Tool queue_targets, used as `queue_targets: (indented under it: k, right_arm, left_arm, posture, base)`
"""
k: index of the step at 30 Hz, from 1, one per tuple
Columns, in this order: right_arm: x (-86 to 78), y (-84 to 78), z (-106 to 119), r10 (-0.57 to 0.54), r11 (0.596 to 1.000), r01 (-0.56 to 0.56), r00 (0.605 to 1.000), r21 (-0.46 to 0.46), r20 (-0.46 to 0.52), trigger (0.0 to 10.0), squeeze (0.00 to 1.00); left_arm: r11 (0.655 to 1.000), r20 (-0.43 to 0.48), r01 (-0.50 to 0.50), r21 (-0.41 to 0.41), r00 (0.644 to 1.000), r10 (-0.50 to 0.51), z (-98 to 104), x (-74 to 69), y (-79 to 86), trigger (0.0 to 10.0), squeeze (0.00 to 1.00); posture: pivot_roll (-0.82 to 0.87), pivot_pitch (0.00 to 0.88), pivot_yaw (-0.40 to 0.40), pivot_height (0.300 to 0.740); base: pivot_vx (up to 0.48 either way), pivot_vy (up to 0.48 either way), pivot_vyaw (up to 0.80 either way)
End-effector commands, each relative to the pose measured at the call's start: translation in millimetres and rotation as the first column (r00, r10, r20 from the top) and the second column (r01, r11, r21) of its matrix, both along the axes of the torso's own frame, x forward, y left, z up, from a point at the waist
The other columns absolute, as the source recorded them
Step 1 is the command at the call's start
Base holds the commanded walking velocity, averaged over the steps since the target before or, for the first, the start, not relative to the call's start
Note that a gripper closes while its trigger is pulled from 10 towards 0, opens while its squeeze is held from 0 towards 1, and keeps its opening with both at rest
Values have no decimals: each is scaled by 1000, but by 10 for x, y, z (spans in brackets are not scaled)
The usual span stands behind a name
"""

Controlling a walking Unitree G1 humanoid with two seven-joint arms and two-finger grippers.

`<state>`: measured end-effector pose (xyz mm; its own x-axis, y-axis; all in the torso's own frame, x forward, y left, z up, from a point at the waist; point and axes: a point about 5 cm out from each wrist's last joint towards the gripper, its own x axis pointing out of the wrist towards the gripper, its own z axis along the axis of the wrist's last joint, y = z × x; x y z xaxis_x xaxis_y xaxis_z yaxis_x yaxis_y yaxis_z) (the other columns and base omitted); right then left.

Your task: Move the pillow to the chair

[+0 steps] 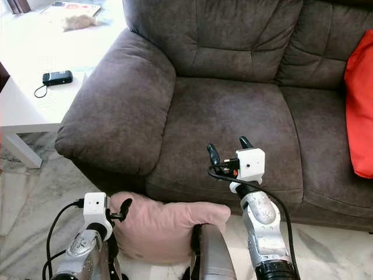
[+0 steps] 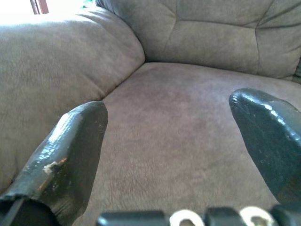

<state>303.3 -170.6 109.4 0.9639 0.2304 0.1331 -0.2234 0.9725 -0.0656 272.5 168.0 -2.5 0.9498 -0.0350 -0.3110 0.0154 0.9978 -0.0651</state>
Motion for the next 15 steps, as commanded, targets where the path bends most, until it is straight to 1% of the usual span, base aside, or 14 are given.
queue_targets:
  k: [1,10,12,14,15]
  right_arm:
    - [-22,-13,-2,4,1000,-4,1000,10,4,10000,0]
    - [-29,-13,-10,2,1000,-2,1000,5,0,10000,0]
    - [-29,-15,-9,3,1000,-3,1000,5,0,10000,0]
    - [-31,-20,-10,2,1000,-2,1000,5,0,10000,0]
    - [-32,-21,-9,2,1000,-2,1000,5,0,10000,0]
  left_arm:
    - [1000,-41,4,2,999,-4,-84,-74,-8,10000,0]
    - [1000,-34,-2,3,999,2,-69,-61,0,10000,0]
    - [1000,-29,-10,-8,1000,10,-43,-25,9,10000,0]
    - [1000,-43,-10,-17,999,10,-33,9,19,10000,0]
    - [1000,-68,-5,-26,998,3,-44,21,18,10000,0]
  posture:
    - [-28,151,-81,514]
    - [-29,153,-81,514]
    - [-29,155,-82,514]
    - [-31,158,-81,514]
    - [-31,158,-81,514]
  base:
    - [0,0,0]
    - [0,0,0]
    - [0,0,0]
    - [0,0,0]
    - [0,0,0]
